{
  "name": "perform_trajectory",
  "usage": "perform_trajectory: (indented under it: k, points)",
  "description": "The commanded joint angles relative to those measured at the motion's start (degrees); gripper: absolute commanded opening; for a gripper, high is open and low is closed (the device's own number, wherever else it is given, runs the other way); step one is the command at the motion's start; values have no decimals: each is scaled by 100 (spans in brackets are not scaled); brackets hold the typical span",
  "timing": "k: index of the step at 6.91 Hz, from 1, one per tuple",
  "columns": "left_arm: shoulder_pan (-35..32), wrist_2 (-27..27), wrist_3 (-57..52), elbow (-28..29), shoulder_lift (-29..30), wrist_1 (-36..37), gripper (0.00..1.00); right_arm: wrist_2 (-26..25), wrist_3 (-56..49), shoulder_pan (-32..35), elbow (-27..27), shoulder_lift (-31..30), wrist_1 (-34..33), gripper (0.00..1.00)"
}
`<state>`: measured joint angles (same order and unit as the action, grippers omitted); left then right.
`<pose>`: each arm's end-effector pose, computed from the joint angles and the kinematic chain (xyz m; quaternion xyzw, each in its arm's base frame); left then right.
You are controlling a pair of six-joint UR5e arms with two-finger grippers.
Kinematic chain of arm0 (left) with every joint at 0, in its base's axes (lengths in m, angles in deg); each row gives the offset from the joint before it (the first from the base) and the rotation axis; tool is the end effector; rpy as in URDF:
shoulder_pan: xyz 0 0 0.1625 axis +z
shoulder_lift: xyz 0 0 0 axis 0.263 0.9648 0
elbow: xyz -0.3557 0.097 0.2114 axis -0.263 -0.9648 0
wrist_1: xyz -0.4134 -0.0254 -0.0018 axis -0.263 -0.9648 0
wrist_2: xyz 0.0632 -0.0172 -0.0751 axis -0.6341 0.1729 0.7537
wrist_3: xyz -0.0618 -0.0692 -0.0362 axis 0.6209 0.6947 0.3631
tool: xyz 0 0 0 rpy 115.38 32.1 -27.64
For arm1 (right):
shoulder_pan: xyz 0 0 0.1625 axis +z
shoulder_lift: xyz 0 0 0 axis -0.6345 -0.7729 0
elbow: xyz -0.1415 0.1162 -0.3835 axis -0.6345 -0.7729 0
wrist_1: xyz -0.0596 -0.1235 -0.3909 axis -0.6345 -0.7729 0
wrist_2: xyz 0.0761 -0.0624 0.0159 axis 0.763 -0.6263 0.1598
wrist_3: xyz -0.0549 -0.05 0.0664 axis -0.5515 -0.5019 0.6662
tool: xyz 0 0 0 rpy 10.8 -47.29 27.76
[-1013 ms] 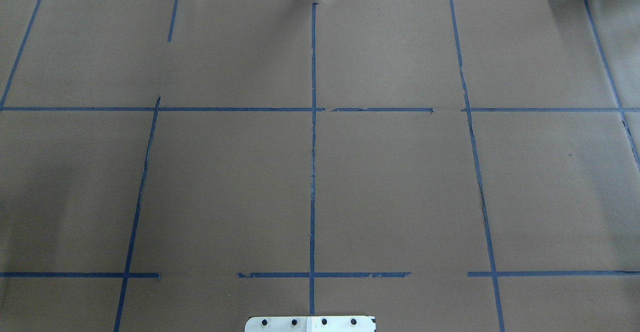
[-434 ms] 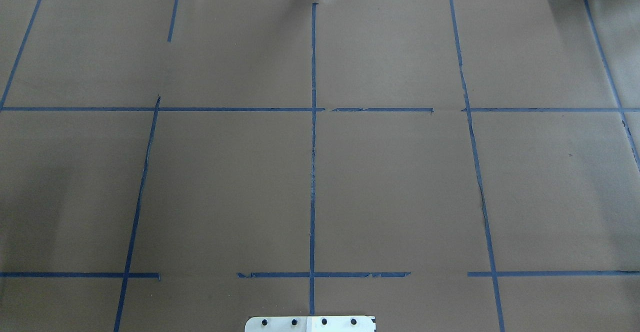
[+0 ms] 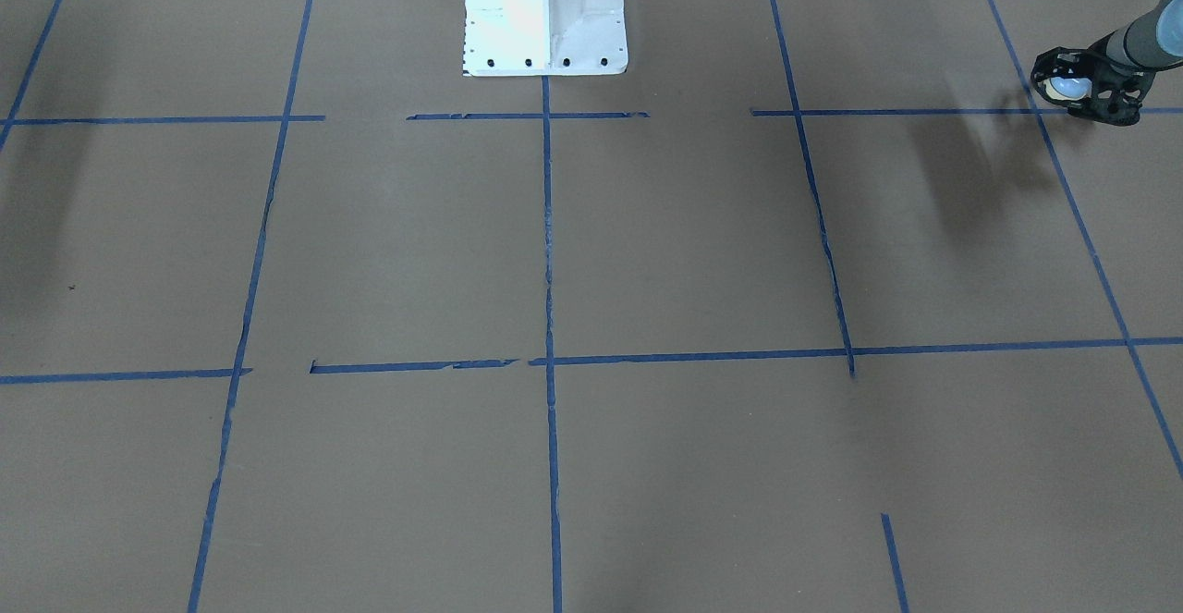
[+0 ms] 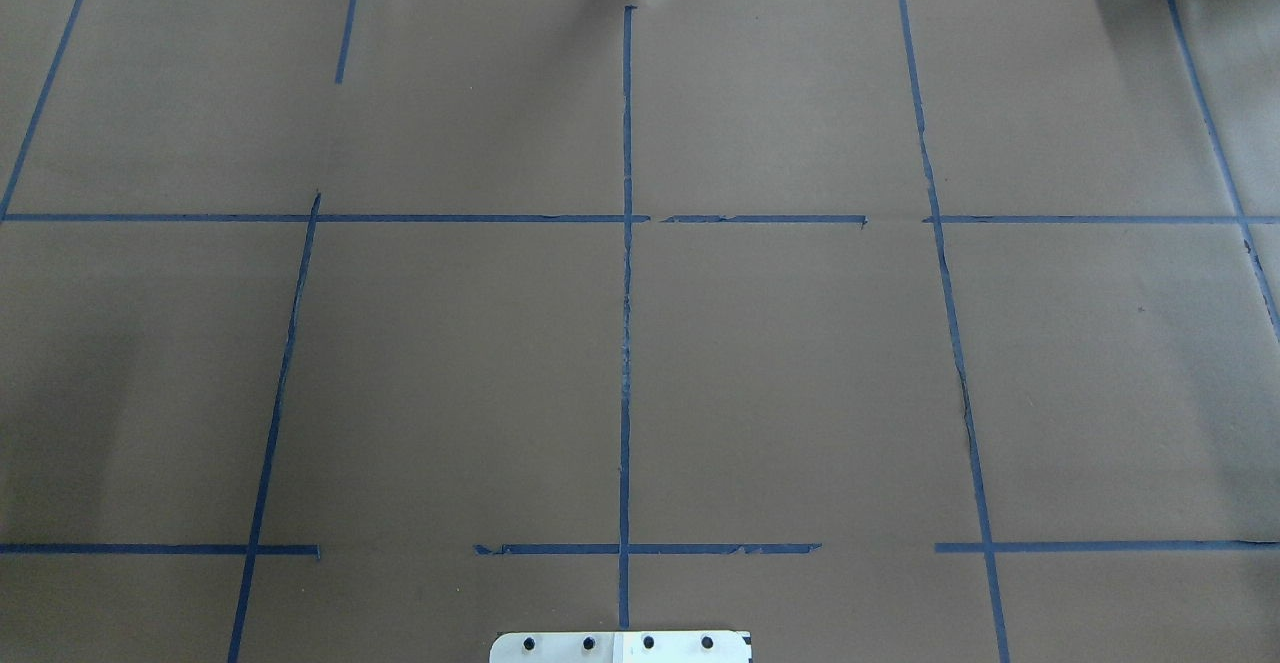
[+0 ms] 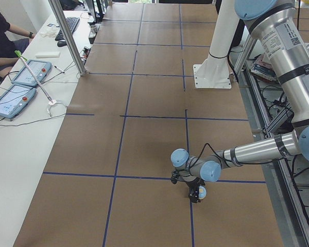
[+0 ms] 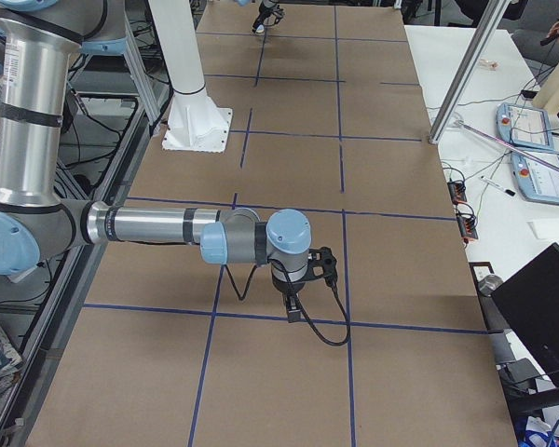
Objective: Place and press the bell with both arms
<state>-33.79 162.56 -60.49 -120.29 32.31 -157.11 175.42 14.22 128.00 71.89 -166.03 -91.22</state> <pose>0.1084 -0.2324 0.8001 -0.1547 0.2962 0.2453 0.9100 0.0554 -0.4129 0.6410 0.0521 -0.3637 -0.0880 0.9259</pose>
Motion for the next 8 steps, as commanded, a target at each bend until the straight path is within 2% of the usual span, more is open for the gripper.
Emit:
perform_trajectory:
  k: [1,2,3,4,5,6,8]
  points:
    - [9,0,-1,12,-17,9,100,0,32,-3,0,12,0,100]
    - [35,0,-1,3,-17,0,100,9,67,-3,9,21,0,100]
    - [35,0,-10,3,-17,-9,77,9,76,-3,9,21,0,100]
    - [35,-18,-10,3,-34,-9,49,9,84,-3,44,21,0,100]
    - [35,-26,-10,3,-34,-26,29,17,93,6,96,21,-9,100]
    - [35,-27,-18,-58,-34,-26,22,18,119,6,123,13,-9,100]
    - [26,-35,-18,-416,-156,-26,18,26,172,6,132,12,-9,100]
